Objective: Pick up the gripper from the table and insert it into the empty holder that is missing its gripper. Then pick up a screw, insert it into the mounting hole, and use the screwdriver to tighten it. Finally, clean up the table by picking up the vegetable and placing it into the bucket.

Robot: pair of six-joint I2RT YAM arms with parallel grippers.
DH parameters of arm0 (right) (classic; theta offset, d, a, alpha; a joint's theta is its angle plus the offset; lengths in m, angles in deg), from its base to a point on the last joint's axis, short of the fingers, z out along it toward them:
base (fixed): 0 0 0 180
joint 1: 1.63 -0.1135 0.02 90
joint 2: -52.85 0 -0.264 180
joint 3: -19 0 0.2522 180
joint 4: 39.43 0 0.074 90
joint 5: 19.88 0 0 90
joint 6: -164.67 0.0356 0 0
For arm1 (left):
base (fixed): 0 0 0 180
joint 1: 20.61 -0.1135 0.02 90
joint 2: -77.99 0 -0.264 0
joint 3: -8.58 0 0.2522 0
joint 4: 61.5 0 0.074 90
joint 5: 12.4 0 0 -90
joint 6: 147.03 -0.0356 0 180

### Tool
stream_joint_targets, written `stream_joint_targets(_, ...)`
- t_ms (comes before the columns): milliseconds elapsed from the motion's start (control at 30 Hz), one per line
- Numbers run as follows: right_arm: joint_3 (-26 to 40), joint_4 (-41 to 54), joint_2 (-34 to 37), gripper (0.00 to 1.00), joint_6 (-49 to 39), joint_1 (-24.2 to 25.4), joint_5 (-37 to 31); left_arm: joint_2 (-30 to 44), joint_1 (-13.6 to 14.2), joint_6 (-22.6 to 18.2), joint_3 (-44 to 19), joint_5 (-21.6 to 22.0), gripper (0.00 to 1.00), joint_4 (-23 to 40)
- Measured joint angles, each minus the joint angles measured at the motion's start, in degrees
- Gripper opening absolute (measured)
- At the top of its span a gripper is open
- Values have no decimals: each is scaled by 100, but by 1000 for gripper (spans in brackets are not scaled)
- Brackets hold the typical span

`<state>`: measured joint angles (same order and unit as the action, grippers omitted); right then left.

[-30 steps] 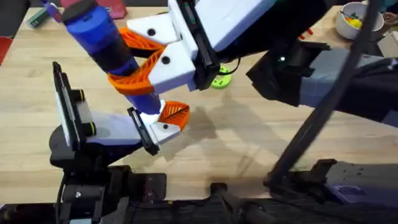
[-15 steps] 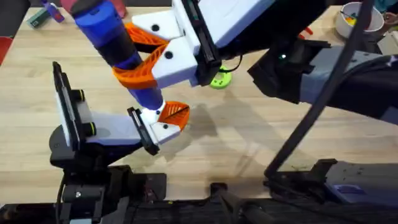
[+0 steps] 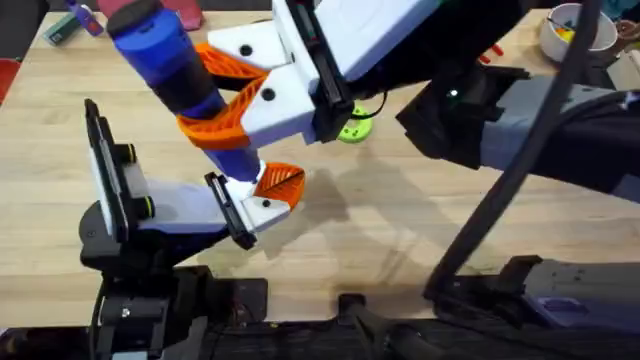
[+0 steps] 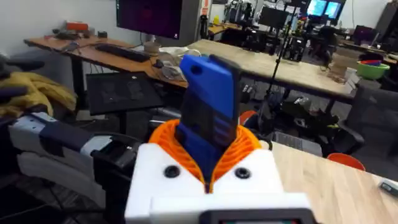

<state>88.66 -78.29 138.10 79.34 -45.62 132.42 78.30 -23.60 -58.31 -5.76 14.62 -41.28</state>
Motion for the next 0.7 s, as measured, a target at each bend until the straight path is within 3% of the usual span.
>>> stream_joint_targets(700, -2, 164, 0, 22, 0, -4, 13, -2, 0, 0, 0, 0, 7, 0)
